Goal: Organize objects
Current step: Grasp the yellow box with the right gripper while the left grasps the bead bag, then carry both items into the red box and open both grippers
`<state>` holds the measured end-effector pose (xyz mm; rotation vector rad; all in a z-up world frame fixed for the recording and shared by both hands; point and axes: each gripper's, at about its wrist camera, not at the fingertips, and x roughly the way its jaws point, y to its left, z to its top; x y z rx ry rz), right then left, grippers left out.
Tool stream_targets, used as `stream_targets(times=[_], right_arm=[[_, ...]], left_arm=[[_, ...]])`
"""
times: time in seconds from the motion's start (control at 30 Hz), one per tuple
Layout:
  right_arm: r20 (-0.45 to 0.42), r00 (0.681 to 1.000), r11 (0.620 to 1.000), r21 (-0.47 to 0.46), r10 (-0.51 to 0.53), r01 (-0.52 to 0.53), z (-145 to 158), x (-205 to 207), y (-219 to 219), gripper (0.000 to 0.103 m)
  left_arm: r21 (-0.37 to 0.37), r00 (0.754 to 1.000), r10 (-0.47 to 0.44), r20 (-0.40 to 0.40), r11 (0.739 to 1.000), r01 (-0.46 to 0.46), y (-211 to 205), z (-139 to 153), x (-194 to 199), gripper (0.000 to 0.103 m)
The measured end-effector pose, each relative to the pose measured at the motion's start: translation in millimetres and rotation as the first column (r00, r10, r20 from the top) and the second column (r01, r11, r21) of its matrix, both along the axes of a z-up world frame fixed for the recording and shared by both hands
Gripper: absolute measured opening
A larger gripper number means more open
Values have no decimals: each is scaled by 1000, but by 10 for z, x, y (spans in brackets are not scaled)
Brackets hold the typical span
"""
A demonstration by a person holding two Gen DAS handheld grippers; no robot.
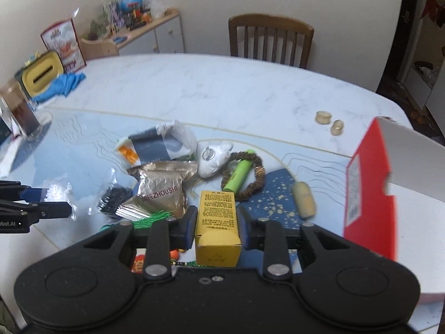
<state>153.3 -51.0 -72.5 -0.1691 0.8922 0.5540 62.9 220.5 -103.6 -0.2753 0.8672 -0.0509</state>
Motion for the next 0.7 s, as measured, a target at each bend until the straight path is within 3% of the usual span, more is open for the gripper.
stream_targets(times=[0.33, 0.7], right_arm=[[54, 996, 995, 78, -67, 63, 416, -20, -812, 29], [79, 986, 984, 106, -149, 140, 528, 208, -1783, 29]], left_arm=[[-7, 997, -72, 39, 997, 72, -660, 412, 183, 48], [21, 982, -176, 67, 984, 175, -1730, 692, 651, 48]])
